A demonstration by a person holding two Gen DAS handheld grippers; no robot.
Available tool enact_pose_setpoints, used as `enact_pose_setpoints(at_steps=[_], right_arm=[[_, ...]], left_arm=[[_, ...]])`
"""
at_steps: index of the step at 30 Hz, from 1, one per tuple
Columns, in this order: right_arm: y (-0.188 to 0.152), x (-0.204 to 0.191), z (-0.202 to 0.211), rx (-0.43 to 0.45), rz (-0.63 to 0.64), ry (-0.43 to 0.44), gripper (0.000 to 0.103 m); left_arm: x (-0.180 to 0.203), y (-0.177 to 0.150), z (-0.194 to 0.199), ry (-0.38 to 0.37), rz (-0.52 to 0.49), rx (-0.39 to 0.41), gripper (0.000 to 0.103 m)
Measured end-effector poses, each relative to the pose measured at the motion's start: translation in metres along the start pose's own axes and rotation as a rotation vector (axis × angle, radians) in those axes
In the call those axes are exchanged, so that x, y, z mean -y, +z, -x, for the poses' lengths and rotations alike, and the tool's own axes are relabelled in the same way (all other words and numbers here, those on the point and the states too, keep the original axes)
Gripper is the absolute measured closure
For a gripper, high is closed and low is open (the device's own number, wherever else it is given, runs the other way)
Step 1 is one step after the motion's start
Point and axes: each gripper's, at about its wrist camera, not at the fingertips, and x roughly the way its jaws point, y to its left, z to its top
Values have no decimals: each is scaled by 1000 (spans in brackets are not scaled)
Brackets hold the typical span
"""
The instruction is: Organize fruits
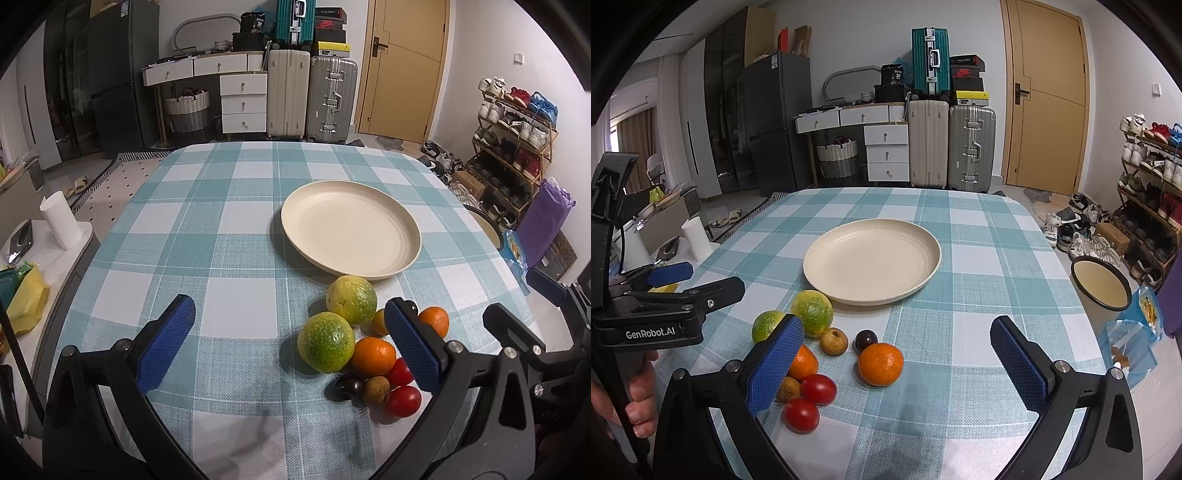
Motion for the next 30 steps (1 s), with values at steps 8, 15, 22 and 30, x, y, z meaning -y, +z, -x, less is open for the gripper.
enact_pose_setpoints(at_steps=[8,15,22,30], right_arm=[[1,0,0,-1,-1,0,0],[0,-1,-4,-6,-9,4,0],[-5,0,-8,-17,-16,7,0],[-9,3,-20,-38,-31,14,0]], left_arm=[[0,-1,-1,-1,1,-5,1],[-2,-4,-9,-8,12,-31,1],[-15,-9,-26,-78,46,-77,1],[-23,-18,-54,-156,89,-159,1]])
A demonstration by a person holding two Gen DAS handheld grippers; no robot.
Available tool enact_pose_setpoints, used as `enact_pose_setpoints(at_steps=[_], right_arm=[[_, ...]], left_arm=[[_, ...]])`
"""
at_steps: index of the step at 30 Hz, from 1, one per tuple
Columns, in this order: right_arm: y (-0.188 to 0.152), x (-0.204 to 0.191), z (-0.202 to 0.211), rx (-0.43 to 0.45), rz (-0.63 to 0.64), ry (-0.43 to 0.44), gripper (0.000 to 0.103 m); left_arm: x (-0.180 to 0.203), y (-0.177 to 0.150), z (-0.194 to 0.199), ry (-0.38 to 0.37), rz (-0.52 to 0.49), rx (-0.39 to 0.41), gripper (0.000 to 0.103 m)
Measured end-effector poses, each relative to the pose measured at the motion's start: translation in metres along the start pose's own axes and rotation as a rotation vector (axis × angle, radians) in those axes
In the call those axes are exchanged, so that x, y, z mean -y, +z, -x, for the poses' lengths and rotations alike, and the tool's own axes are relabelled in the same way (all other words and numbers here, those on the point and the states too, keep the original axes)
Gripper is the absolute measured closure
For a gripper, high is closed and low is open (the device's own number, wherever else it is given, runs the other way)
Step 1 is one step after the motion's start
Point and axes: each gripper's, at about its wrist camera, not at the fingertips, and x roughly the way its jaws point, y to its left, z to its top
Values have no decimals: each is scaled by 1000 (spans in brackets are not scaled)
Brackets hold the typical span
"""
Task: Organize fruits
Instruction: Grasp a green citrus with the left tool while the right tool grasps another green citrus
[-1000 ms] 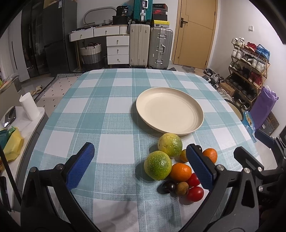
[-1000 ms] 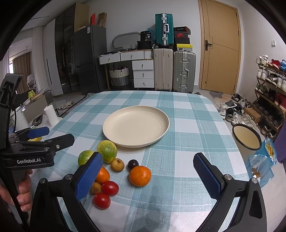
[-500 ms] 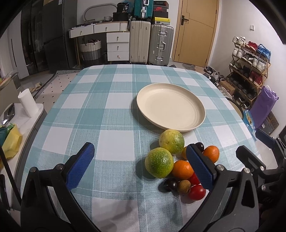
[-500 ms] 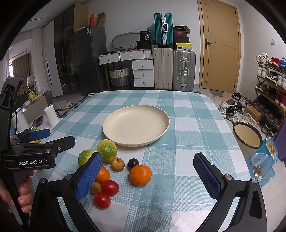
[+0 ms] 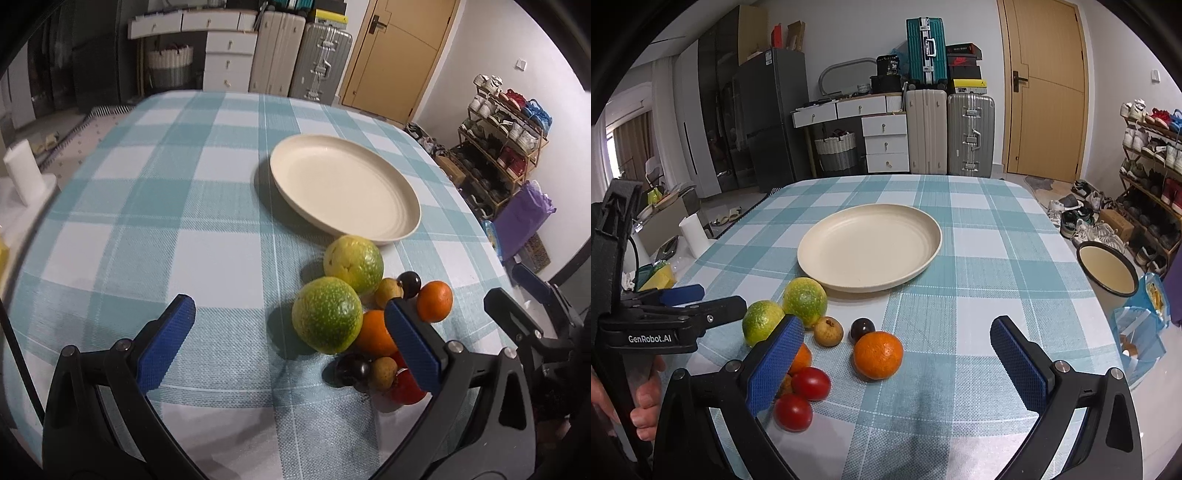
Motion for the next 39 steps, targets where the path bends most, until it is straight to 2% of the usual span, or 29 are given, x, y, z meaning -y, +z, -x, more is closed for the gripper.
enact_pose_setpoints(at_steps=[2,6,12,14,19,21,25,28,39], right_arm=[[-1,1,-3,-4,0,0,0],[-4,2,-10,-23,-2,3,0],[-4,7,-17,-36,-16,9,0],[-3,8,-20,-37,-14,7,0],[-4,8,-22,-43,-10,4,0],[-4,8,-22,-45,-12,11,0],[-5,10,-25,-53,-24,22,0],[-5,12,-28,-61,-31,30,0],[-5,14,-30,-64,-35,41,0]], left_arm=[[-4,0,-9,-31,17,-27,2],[-9,0,-23,-108,45,-75,11],[-12,2,-40,-198,81,-125,20],[-12,2,-43,-222,88,-135,29],[-14,5,-52,-274,112,-154,36],[-16,7,-56,-295,130,-163,46],[-23,11,-62,-335,172,-162,48],[-26,14,-69,-370,192,-170,57],[-21,20,-80,-369,190,-175,58]])
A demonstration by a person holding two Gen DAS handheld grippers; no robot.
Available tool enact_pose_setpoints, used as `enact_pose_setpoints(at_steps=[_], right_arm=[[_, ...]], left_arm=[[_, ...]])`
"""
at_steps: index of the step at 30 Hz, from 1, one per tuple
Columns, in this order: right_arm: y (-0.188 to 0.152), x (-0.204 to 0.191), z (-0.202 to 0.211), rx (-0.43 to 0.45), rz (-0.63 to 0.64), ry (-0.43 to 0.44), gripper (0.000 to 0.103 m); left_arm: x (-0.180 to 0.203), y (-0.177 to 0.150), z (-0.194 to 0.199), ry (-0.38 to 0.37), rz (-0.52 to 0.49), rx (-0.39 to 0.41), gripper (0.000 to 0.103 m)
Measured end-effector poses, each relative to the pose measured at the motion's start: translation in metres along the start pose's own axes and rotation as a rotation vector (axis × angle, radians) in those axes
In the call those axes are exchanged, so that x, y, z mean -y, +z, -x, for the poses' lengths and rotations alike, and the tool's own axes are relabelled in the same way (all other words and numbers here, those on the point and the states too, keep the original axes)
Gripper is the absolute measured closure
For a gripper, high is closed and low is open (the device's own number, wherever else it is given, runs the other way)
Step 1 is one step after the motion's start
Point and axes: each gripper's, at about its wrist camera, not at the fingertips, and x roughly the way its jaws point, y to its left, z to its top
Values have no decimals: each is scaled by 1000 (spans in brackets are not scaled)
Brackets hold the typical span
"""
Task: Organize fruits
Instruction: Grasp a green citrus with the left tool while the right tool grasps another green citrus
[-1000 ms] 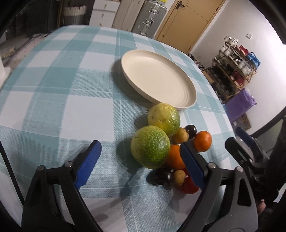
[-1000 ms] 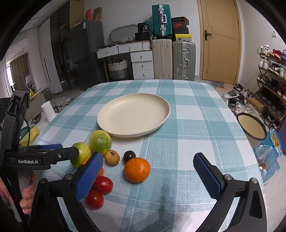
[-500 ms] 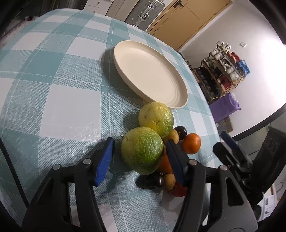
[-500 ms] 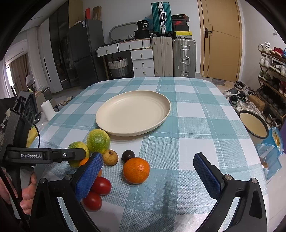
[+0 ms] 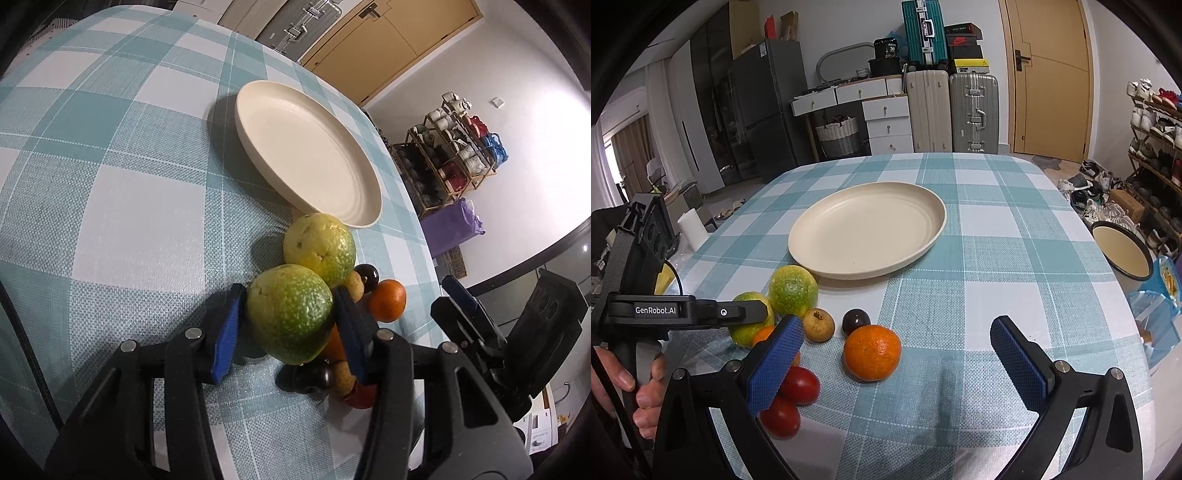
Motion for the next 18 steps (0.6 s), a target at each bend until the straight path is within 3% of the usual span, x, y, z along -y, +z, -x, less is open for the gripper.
enact_pose_setpoints(at_steps=[7,18], right_arm=[[7,2,-1,-3,-28,39,0],[24,-30,-23,-60,62,163,0]], left_arm=[[-2,-2,3,-18,-6,0,58],[-14,-4,36,-24,-6,56,58]])
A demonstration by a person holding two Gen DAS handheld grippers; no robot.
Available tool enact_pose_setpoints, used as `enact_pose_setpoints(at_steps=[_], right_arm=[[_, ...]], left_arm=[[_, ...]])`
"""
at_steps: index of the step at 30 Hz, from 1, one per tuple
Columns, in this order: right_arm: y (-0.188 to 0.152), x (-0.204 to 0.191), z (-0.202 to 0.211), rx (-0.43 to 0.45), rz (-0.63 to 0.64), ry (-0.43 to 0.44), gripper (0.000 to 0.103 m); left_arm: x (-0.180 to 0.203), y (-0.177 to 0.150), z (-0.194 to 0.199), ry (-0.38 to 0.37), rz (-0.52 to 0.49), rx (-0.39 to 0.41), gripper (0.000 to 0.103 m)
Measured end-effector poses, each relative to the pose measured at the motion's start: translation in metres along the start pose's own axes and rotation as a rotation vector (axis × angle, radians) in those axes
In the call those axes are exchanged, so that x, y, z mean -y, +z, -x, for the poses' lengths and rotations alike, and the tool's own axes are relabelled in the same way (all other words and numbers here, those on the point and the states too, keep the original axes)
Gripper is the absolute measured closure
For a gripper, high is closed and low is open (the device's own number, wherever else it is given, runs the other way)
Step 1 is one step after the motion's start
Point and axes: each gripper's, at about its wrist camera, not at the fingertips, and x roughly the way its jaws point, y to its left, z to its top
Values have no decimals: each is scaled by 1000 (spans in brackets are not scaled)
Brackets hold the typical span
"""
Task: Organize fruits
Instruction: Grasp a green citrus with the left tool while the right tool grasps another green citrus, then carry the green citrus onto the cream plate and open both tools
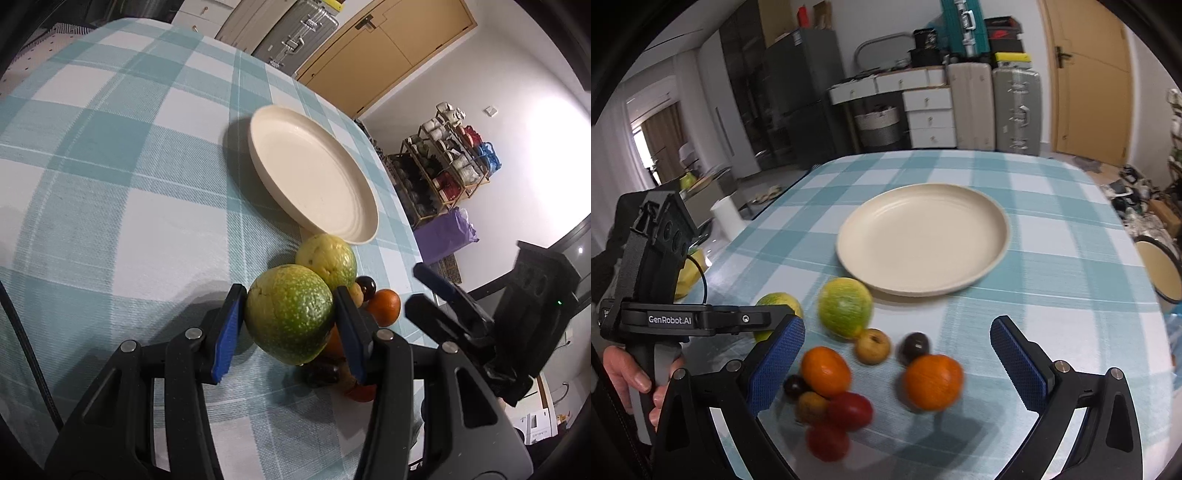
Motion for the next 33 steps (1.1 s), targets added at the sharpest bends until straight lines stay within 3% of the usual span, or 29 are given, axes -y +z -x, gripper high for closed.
enact_pose_setpoints(at_steps=[6,17,26,29,30,33], right_arm=[[11,-9,-22,-56,-16,75,0],[20,-27,-51,-144,8,115,3],[20,-34,-75,-238,-6,124,24],[19,-34,-81,-263,-19,133,41],[19,-34,-82,-264,-20,122,52],[19,-31,-84,-264,-38,141,54]], left_arm=[[-14,1,18,4,8,26,58],[-34,1,24,-6,36,26,58],[-36,0,21,1,48,9,58],[-34,2,20,4,45,9,58],[-34,2,21,6,45,10,58],[-32,4,23,10,48,19,58]])
